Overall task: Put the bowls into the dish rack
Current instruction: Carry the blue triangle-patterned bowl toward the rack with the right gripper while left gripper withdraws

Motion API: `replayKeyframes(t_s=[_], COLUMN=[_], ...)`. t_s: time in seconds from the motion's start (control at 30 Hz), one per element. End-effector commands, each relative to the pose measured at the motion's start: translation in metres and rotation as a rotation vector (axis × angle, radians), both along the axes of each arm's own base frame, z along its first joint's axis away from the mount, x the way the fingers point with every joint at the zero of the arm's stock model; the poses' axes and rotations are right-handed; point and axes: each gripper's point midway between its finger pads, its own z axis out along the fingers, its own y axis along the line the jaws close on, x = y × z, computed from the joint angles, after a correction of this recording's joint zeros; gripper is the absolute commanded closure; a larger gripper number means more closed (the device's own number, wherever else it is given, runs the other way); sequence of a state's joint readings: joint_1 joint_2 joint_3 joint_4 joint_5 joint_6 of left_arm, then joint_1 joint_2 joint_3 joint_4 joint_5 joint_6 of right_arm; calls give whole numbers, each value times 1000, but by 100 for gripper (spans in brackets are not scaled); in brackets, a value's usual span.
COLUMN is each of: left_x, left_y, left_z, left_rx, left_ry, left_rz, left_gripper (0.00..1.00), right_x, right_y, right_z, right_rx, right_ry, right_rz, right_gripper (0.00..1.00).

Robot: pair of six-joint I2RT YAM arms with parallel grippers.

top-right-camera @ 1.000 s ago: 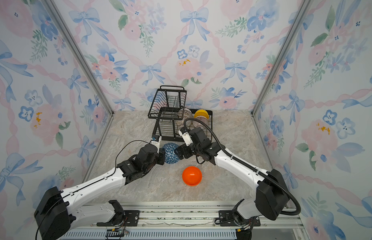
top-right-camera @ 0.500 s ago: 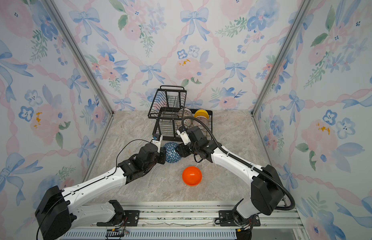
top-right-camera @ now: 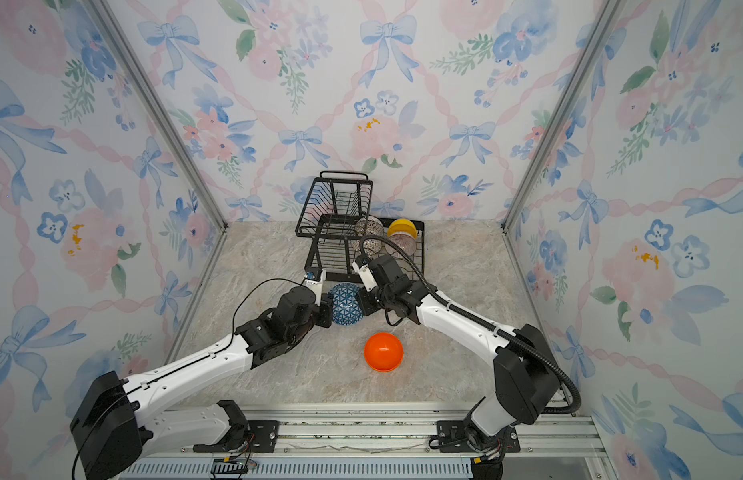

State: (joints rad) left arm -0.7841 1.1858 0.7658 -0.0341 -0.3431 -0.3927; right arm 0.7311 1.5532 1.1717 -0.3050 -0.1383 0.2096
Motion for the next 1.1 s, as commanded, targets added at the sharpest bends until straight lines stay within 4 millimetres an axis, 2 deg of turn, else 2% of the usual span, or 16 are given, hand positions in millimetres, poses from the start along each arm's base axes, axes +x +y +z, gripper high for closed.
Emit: replayKeyframes(t_s=[0.0, 0.2, 0.43, 0.47, 0.5, 0.6, 0.77, 0.83, 1.07], left_x=[3, 1, -2, -3, -3, -6, -10, -14, -24], left_y=[-7, -14, -15, -14, -13, -6, 12, 19, 33], left_z=[25, 17, 22, 22, 22, 22, 18, 8, -3], left_rx=[-52, -43, -37, -32, -29, -10, -21, -28, -57], left_ry=[-61, -39, -50, -50, -52, -52, -46, -24, 8], left_rz=[-23, -65, -93, -93, -93, -83, -51, -43, -26], left_gripper=[100, 100, 100, 97, 89, 55, 8, 2, 2], right_x=[-7, -8, -6, -5, -4, 1, 12, 19, 38], right_y=[9, 8, 1, -2, -5, -17, -25, -30, -42], right_z=[11, 10, 9, 8, 8, 7, 11, 13, 24], right_rx=[23, 18, -18, -35, -49, -112, -175, -203, -316], right_ry=[4, 5, -29, -41, -51, -109, -205, -251, -402], right_rz=[49, 50, 48, 45, 42, 26, 29, 13, 4], right_gripper=[100, 100, 100, 100, 100, 100, 100, 100, 100])
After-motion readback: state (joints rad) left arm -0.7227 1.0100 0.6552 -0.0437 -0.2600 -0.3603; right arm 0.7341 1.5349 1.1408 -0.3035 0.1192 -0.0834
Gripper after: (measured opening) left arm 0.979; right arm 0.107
